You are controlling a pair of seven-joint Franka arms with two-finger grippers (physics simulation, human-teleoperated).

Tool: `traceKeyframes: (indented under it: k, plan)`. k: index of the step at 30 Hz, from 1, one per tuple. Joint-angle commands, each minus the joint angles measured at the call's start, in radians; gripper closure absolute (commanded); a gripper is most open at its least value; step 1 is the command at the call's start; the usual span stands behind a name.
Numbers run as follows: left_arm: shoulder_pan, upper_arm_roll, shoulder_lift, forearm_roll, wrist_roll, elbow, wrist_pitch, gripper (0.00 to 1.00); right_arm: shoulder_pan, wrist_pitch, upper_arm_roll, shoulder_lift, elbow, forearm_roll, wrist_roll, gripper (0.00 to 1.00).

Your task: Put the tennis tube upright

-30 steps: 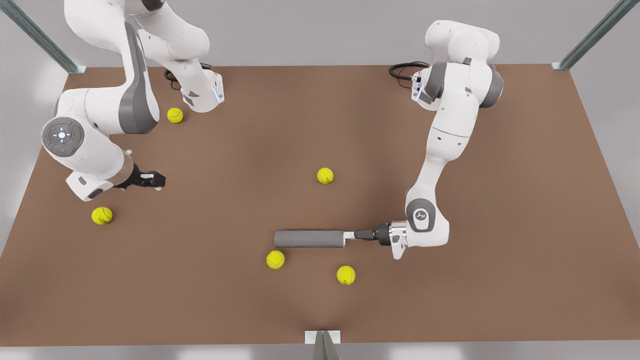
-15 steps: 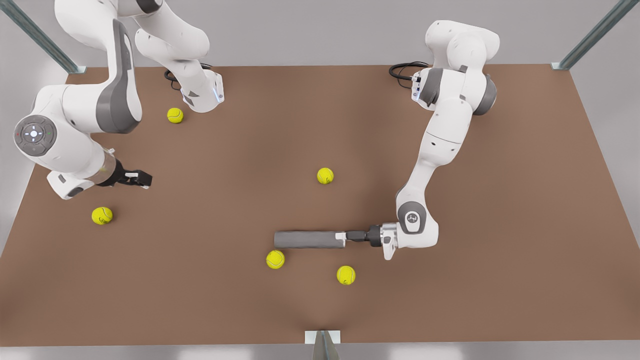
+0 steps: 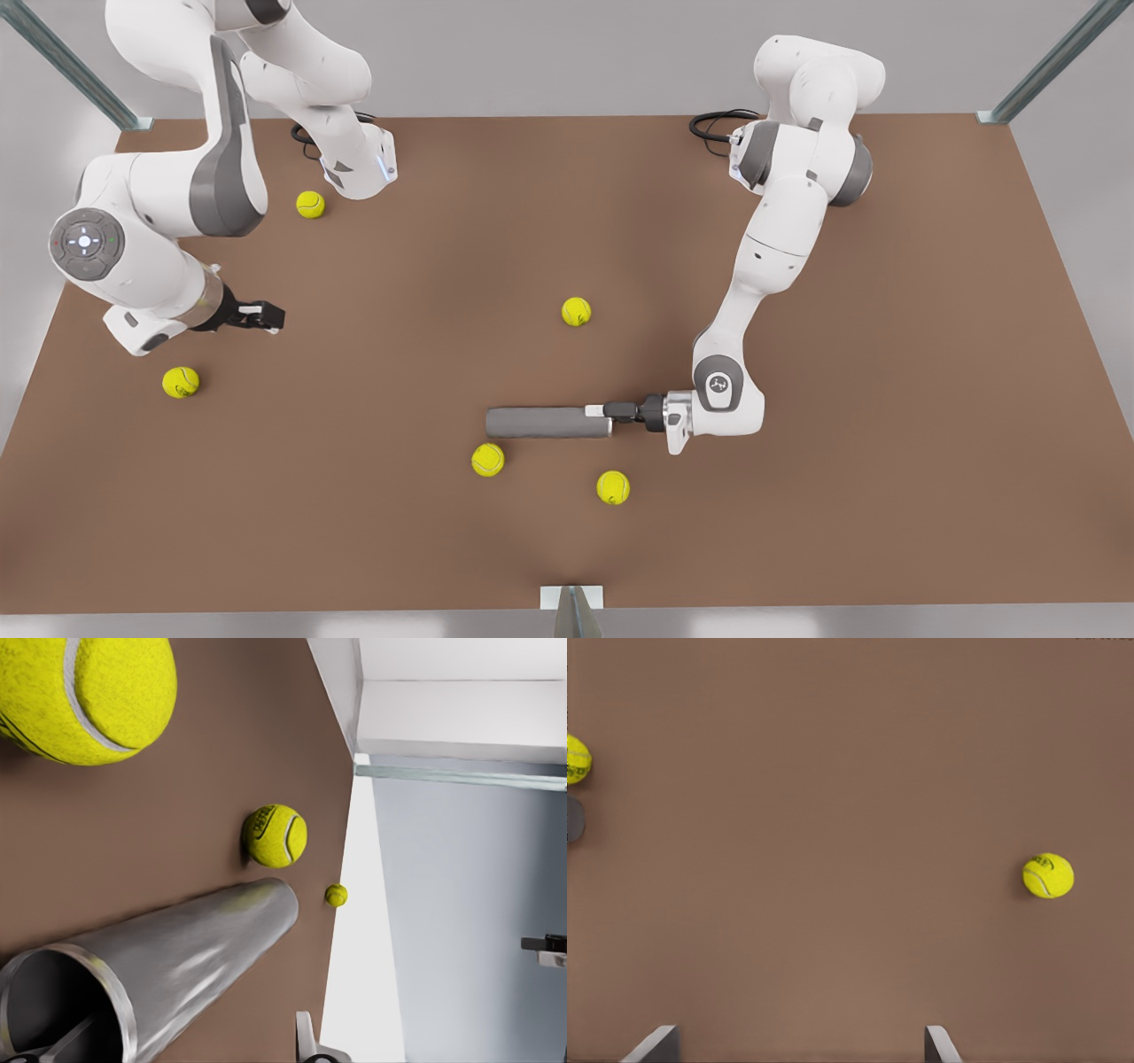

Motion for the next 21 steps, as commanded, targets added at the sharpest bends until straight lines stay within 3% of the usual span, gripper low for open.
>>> traceKeyframes:
  k: [1,7,10,15,21]
  plan:
    - [0.000,0.000,0.000,0.000,0.000,0.001,0.000,0.00,-0.002,0.000,0.000,0.000,0.001,0.000,0.000,0.00]
    - [0.000,-0.008,0.008,0.000,0.001,0.001,0.000,0.01,-0.002,0.000,0.000,0.001,0.004,0.000,0.002,0.00]
    - [0.000,-0.008,0.006,0.000,0.001,0.001,0.000,0.23,0.008,0.000,0.000,0.008,0.004,0.000,0.002,0.00]
    - [0.000,-0.008,0.008,0.002,0.003,0.001,-0.003,0.41,0.013,0.006,0.000,0.024,0.010,-0.002,0.000,0.00]
    - [0.000,-0.008,0.008,0.002,0.003,-0.001,-0.003,0.50,0.005,0.006,-0.002,0.040,0.034,-0.008,0.000,0.00]
